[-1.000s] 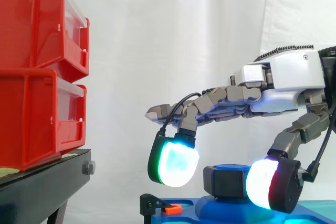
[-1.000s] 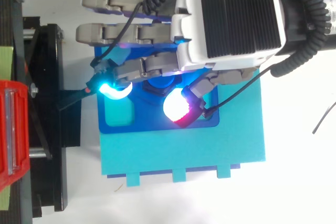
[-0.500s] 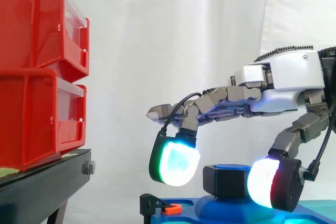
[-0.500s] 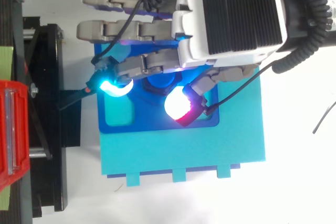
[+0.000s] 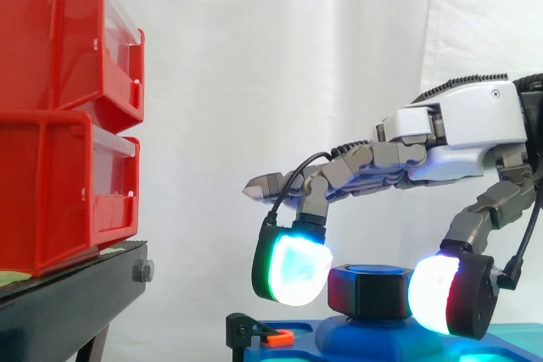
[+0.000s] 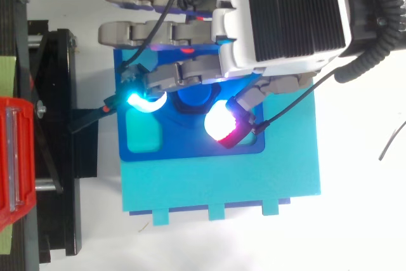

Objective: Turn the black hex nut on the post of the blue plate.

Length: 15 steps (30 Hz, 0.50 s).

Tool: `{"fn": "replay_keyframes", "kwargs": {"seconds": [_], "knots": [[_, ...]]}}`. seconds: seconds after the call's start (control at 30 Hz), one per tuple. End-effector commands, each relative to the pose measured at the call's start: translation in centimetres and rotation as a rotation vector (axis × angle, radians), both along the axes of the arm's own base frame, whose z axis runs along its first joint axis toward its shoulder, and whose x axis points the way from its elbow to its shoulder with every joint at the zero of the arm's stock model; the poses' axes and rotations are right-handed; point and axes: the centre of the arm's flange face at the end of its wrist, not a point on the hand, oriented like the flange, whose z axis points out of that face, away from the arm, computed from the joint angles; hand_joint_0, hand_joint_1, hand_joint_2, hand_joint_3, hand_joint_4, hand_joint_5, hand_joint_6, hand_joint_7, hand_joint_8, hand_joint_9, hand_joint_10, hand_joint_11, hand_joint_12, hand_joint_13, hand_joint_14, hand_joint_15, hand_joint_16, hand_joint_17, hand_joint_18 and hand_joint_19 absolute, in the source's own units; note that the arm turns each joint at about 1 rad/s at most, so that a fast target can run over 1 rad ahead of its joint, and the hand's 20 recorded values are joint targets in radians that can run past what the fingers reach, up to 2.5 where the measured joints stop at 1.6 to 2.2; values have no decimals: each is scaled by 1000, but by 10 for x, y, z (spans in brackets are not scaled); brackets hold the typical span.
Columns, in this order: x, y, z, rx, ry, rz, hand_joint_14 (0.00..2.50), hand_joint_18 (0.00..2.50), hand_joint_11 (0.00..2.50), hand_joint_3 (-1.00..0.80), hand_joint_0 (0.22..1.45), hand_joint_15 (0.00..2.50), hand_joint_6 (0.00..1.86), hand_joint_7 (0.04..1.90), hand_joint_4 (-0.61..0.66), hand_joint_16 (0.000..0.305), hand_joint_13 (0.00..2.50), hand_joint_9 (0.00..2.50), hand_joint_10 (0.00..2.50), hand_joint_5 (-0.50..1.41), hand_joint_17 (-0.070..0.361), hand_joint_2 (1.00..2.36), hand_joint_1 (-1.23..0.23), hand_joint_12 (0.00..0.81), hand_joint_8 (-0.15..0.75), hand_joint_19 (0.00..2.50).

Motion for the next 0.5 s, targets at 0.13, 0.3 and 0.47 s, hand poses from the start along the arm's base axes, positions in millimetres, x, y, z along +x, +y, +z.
{"fn": "replay_keyframes", "kwargs": {"seconds": [0.13, 0.3, 0.47], "knots": [[-1, 0, -1, -9, 11, 1, 0, 0, 0, -500, 487, 22, 501, 813, -18, 36, 0, 0, 0, -300, 81, 1000, -711, 263, 69, 149], [-3, -3, -1, -9, 19, -2, 0, 0, 0, -500, 487, 22, 501, 814, -17, 36, 0, 0, 0, -300, 81, 1000, -708, 263, 69, 149], [-4, -5, -1, -10, 23, -5, 0, 0, 0, -500, 487, 23, 501, 813, -18, 36, 0, 0, 0, -300, 81, 1000, -709, 264, 69, 147]]}}
